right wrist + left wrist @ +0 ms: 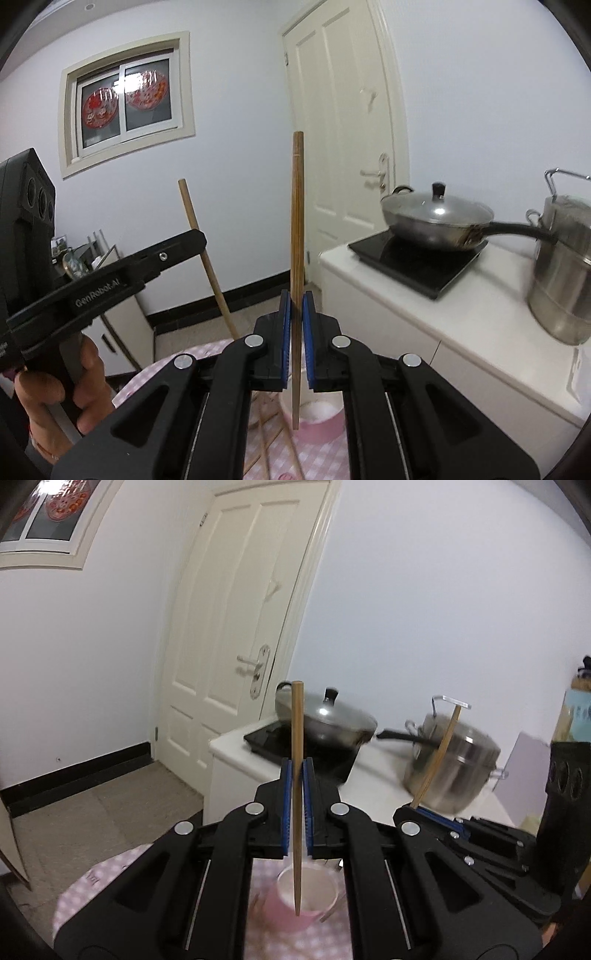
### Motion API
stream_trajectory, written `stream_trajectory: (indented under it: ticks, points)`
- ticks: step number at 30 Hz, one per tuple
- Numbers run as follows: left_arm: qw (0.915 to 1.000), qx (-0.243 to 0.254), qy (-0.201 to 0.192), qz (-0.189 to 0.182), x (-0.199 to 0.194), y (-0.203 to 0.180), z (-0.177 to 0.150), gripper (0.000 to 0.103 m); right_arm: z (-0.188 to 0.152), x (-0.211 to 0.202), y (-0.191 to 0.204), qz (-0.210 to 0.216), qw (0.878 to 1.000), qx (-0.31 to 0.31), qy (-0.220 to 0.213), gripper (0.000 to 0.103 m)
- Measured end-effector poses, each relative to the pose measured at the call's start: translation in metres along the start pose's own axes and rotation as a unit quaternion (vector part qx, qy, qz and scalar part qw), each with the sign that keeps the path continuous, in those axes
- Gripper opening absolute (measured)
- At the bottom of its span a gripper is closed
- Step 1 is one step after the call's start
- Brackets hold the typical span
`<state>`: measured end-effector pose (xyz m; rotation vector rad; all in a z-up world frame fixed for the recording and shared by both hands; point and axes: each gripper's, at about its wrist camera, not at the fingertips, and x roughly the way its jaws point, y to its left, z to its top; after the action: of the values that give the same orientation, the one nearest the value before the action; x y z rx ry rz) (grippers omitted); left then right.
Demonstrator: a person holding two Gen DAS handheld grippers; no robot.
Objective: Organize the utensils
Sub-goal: 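Carry both upright chopsticks over the pink cup and lower them in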
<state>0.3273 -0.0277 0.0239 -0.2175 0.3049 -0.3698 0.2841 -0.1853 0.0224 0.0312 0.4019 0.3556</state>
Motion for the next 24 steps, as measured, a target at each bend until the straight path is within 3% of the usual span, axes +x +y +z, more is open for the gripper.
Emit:
stream_trajectory:
  ticks: [5,17,24]
  points:
    - [0.9999,0.006,-0.011,0.002,0.018,-0.011,-0.007,0.006,-0.001,0.007,-0.007,-0.023,1.0,-0.007,-0.02,0.005]
    - [0.9987,0.023,0.044,0.011,0.053,-0.002,-0.065,0.006,-0.044,0.038,-0.019,-0.022,0.999,0.001,0.025,0.005]
    - [0.9974,0.022,0.066,0.019,0.056,0.007,-0.082,0.006,-0.063,0.042,-0.019,-0.022,0.999,0.009,0.042,0.005]
